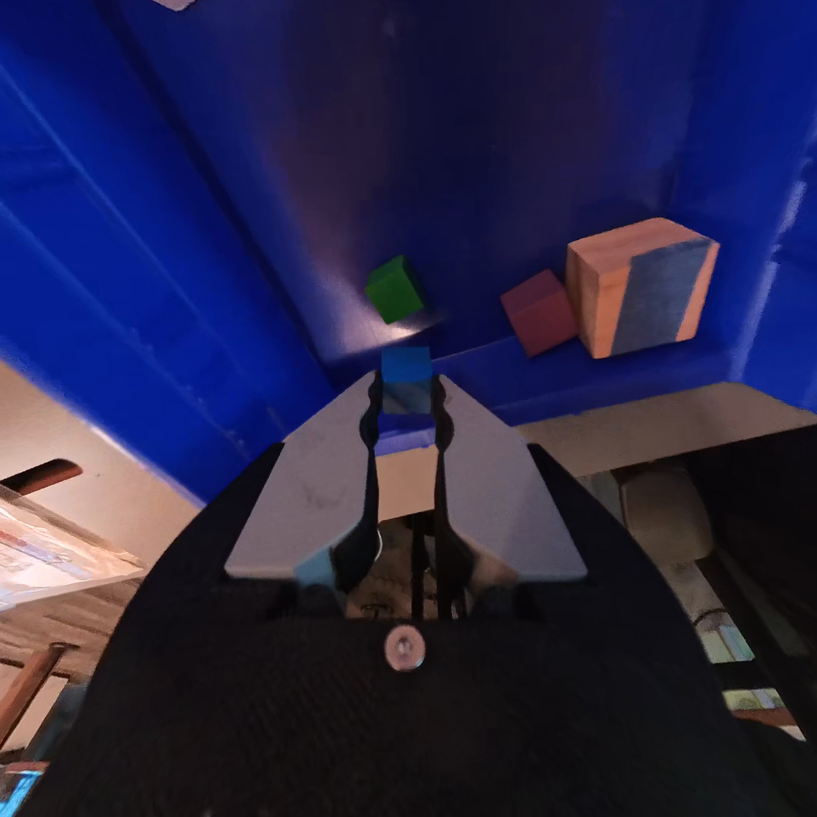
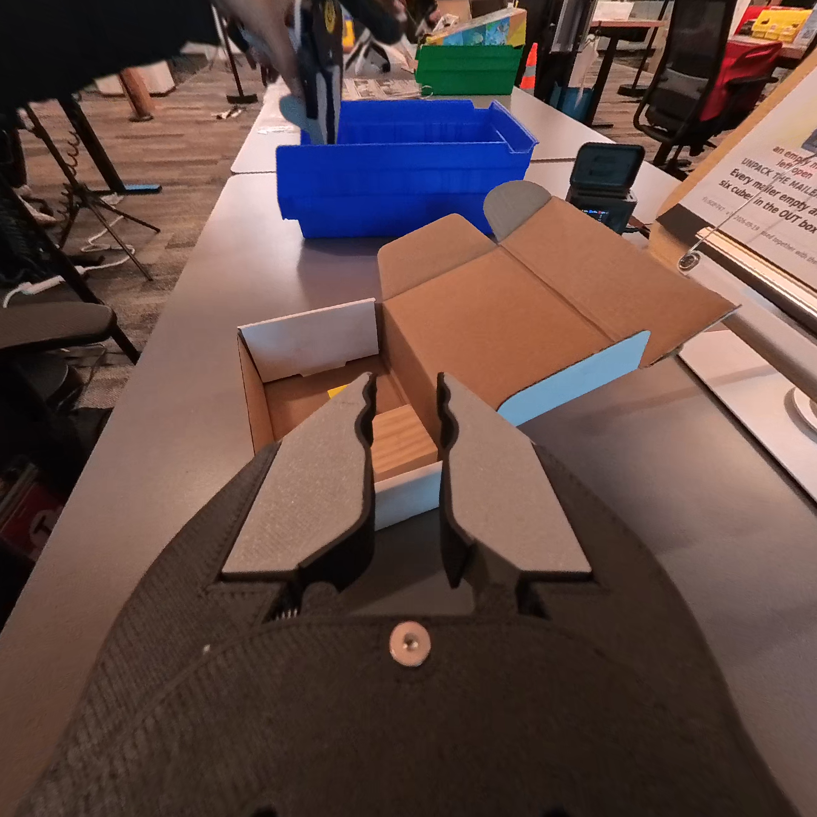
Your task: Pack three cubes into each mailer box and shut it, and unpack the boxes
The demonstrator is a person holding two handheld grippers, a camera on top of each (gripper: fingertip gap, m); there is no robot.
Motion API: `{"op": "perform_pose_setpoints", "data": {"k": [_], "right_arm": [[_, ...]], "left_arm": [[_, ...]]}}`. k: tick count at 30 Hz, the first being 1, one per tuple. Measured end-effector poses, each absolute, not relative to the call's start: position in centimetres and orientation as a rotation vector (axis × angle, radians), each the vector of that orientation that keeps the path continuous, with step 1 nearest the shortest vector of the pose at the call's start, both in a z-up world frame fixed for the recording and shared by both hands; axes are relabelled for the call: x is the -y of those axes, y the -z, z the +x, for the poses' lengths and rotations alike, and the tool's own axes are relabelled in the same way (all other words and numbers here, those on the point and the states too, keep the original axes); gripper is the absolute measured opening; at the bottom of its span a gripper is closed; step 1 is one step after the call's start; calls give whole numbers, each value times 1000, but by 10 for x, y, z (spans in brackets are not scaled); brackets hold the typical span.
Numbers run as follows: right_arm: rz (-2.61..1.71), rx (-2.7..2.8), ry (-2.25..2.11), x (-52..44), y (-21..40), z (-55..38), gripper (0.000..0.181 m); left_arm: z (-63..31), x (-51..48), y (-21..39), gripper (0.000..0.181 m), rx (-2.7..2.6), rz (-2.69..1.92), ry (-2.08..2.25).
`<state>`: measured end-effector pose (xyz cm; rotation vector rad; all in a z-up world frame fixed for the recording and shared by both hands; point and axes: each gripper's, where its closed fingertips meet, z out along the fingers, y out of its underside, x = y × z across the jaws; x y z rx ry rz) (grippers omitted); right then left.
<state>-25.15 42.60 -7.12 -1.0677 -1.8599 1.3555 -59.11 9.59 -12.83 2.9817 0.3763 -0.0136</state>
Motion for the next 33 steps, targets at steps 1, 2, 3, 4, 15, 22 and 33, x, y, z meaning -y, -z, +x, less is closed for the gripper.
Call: {"op": "perform_pose_setpoints", "data": {"k": [1, 2, 3, 4, 15, 22, 33], "right_arm": [[-1067, 1860, -1351, -426, 71, -252, 24], [-1067, 1860, -1349, -426, 71, -252, 24], [-1067, 1858, -1349, -426, 71, -251, 24], [-1067, 1855, -1350, -426, 71, -251, 24], [-1071, 1852, -1347, -427, 71, -252, 23], [-1057, 1836, -1351, -427, 66, -251, 23], [-1044, 1830, -1364, -427, 62, -250, 23]], "left_arm": [[-591, -97, 124, 21, -371, 2994, 24], [-589, -99, 120, 21, -364, 3013, 31], [-586, -103, 116, 20, -354, 3034, 29], [-581, -107, 111, 20, -333, 3057, 33], [-427, -226, 50, 21, 477, 3355, 126], [-327, -303, 71, 20, 947, 3295, 195], [-297, -347, 145, 21, 1032, 3071, 162]]}}
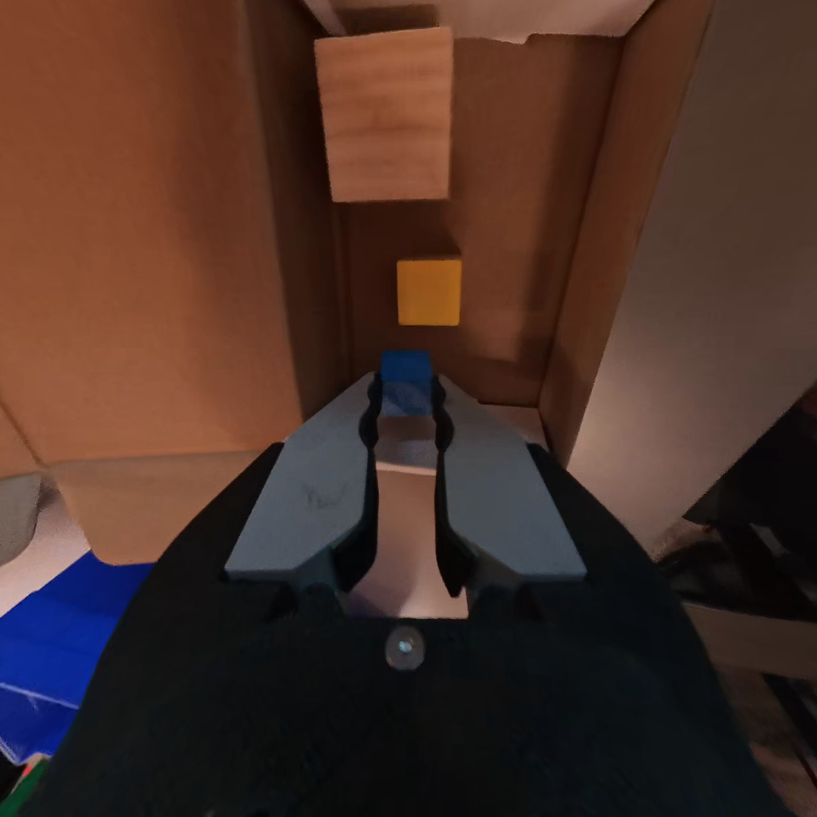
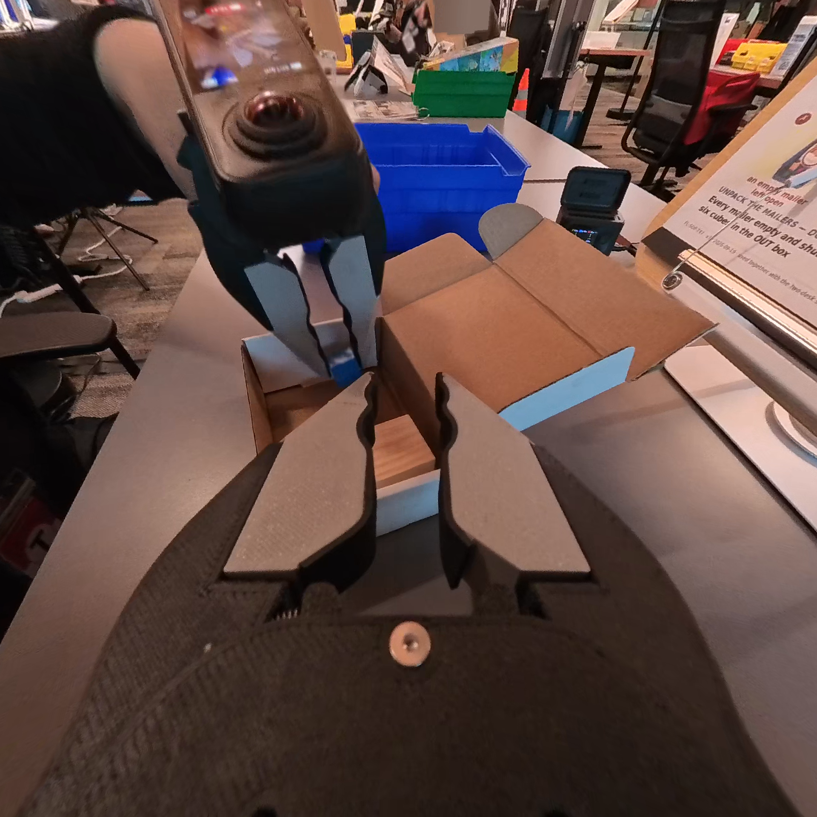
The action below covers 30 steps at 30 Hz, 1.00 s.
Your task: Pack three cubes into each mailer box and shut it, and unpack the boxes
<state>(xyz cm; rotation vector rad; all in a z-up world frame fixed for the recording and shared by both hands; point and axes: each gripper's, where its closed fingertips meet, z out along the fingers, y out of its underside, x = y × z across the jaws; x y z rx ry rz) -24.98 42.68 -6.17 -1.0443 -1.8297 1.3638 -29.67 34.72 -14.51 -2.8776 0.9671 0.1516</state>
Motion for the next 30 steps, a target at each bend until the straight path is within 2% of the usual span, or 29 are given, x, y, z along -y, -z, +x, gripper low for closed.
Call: {"op": "perform_pose_setpoints", "data": {"k": [4, 7, 12, 14, 17, 20, 28, 30], "right_arm": [[-1042, 1828, -1362, -427, 61, -249, 23], [-1043, 1807, -1370, -430, 58, -249, 22], [-1058, 1714, -1383, -442, 47, -251, 21], [-1096, 1654, -1366, -453, 46, -254, 23], [-1203, 1545, -1323, -477, 49, -260, 26], [-1339, 1422, -1267, -507, 56, -264, 32], [-1556, 1155, -1472, -545, 62, -262, 43], [-1581, 1149, -1427, -551, 68, -264, 45]], "left_arm": [[-296, -351, 146, 40, -990, -2846, -177], [-291, -351, 133, 47, -936, -2773, -115], [-298, -374, 69, 47, -583, -2436, 42], [-333, -396, 34, 57, -335, -2218, -70], [-395, -403, -1, 56, -46, -1933, -281], [-414, -402, 2, 59, 70, -1855, -240], [-430, -400, 26, 46, 105, -1736, -197], [-427, -402, 34, 49, 103, -1768, -111]]}}
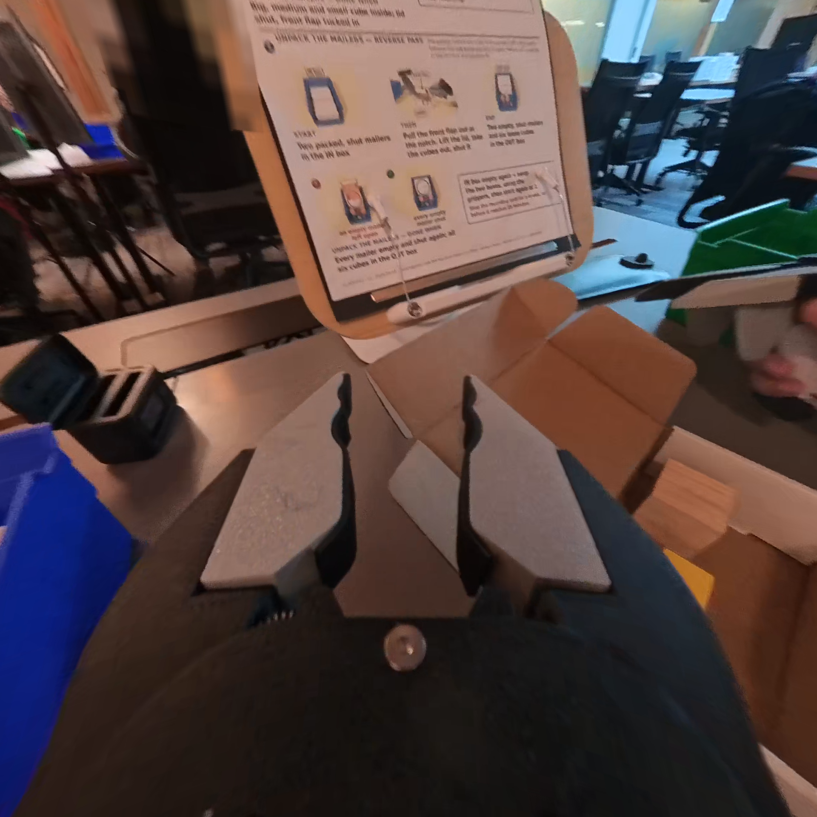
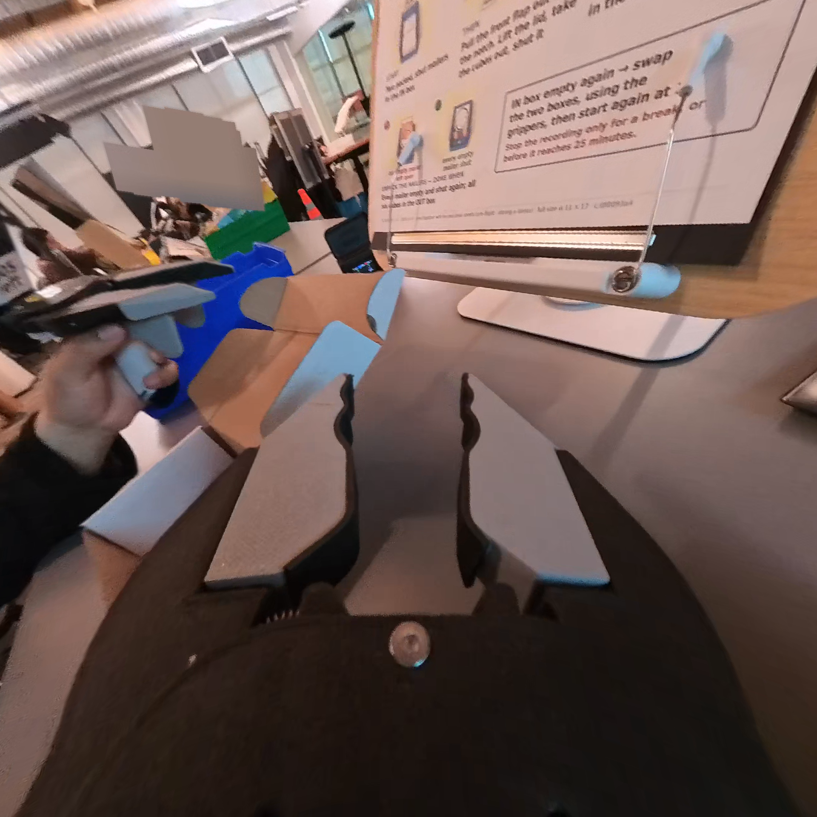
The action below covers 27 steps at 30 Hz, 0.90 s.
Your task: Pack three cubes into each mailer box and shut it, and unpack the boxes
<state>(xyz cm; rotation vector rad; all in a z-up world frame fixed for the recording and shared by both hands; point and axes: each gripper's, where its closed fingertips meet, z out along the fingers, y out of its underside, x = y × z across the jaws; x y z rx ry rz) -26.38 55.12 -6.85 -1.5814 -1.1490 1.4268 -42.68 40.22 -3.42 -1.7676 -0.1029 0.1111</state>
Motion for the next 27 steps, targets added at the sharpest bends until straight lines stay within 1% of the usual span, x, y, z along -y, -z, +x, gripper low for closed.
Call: {"op": "perform_pose_setpoints", "data": {"k": [4, 7, 9, 12, 16, 17, 19, 20, 21, 23, 26, 27], "right_arm": [[-1602, 1204, -1406, -543, 79, -272, 51], [-1588, 1227, -1471, -529, 78, -279, 54], [-1584, 1204, -1537, -524, 74, -281, 55], [-1597, 1170, -1629, -522, 72, -281, 55], [-1622, 1164, -1644, -524, 79, -282, 57], [-1627, 1166, -1650, -523, 80, -283, 58], [-1630, 1175, -1683, -519, 81, -285, 59], [-1629, 1180, -1701, -516, 80, -286, 58], [-1624, 1186, -1720, -513, 79, -286, 57], [-1607, 1206, -1767, -506, 76, -286, 52], [-1579, 1249, -1864, -494, 71, -283, 41], [-1572, 1258, -1891, -492, 70, -282, 39]], "left_arm": [[-440, -397, 49, 56, 127, -1855, -169], [-457, -386, 51, 55, 181, -1863, -229], [-453, -386, 58, 58, 228, -1882, -89], [-445, -387, 63, 53, 263, -1885, 120], [-444, -388, 79, 54, 296, -1930, 247], [-441, -389, 83, 52, 290, -1940, 284], [-429, -391, 87, 35, 250, -1952, 392], [-424, -391, 86, 33, 238, -1941, 449], [-418, -392, 83, 26, 220, -1924, 503], [-412, -394, 76, 26, 197, -1881, 568], [-413, -396, 72, 17, 190, -1837, 575], [-413, -397, 72, 16, 184, -1836, 568]]}}
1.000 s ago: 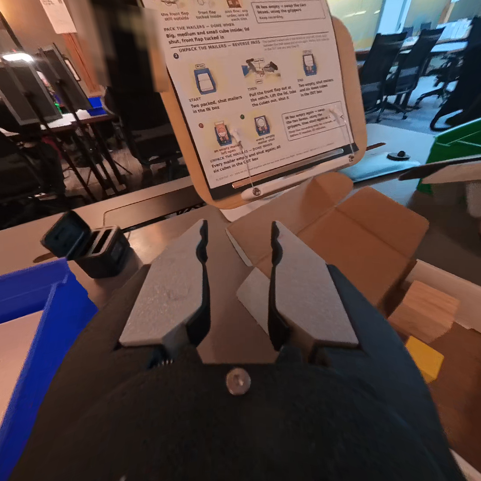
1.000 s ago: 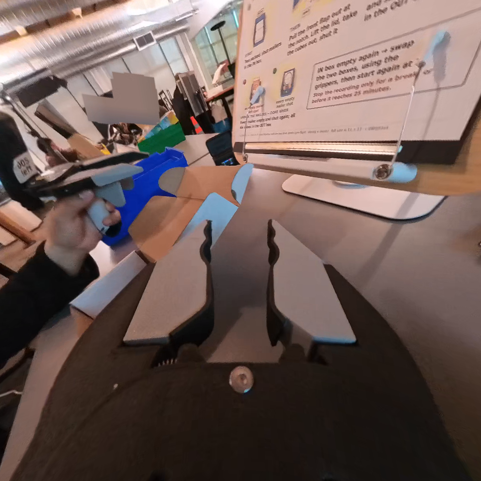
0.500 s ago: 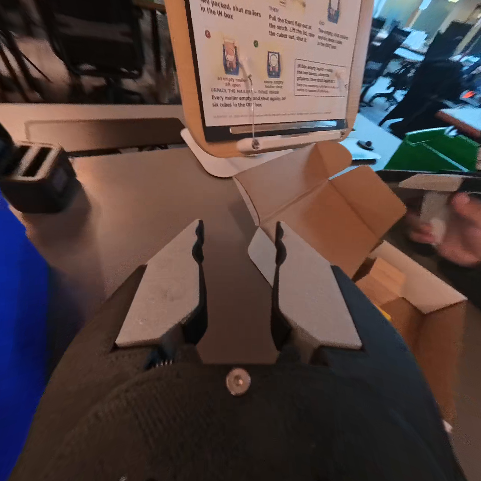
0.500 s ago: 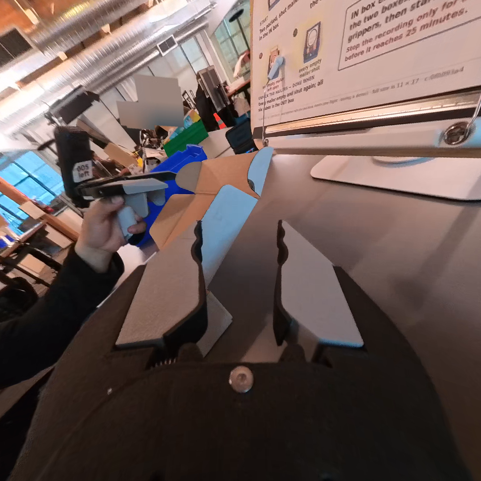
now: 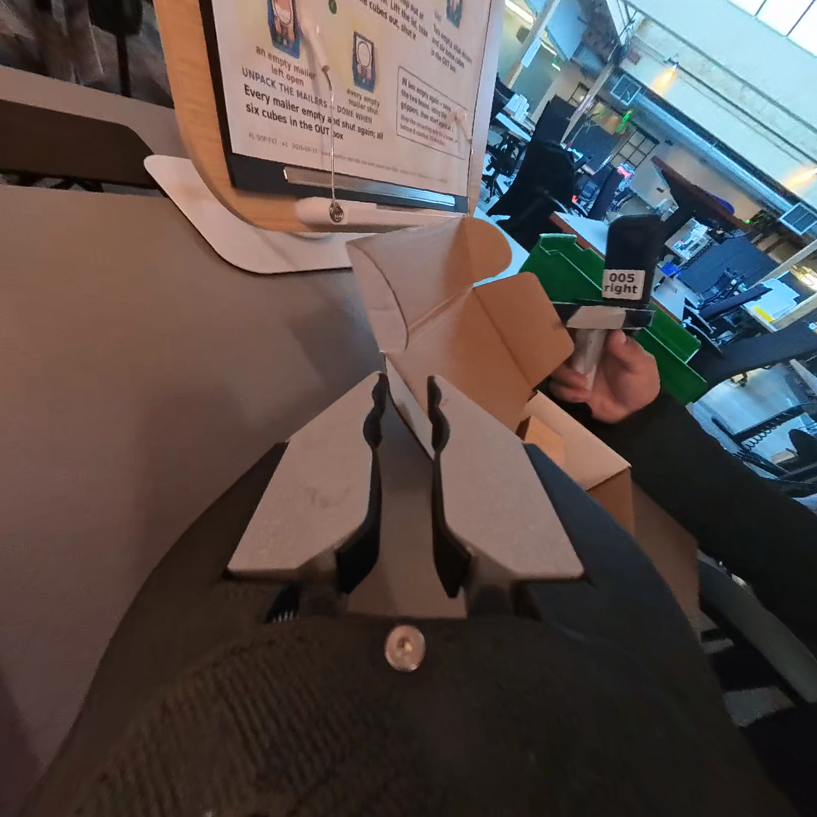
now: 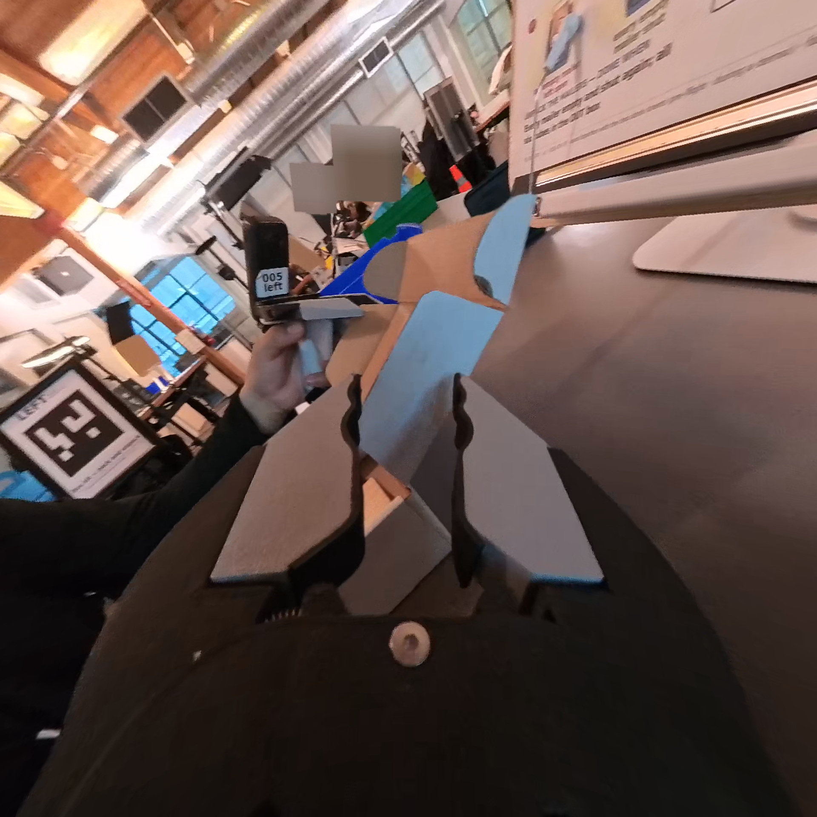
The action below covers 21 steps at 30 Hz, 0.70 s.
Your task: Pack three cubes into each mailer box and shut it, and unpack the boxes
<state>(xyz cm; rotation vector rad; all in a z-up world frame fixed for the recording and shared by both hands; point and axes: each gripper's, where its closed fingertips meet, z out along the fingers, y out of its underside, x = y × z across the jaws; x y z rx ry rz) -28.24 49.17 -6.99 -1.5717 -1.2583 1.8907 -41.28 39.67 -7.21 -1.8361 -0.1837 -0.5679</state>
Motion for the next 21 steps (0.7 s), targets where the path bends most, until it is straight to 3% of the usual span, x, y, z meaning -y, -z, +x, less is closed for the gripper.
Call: {"op": "perform_pose_setpoints", "data": {"k": [8, 21], "right_arm": [[-1570, 1346, -1843, -483, 77, -283, 34], [-1547, 1308, -1818, -492, 71, -278, 27]], "left_arm": [[-398, -406, 82, 28, 76, -1892, 479], [-407, -406, 80, 28, 154, -1856, 525]]}}
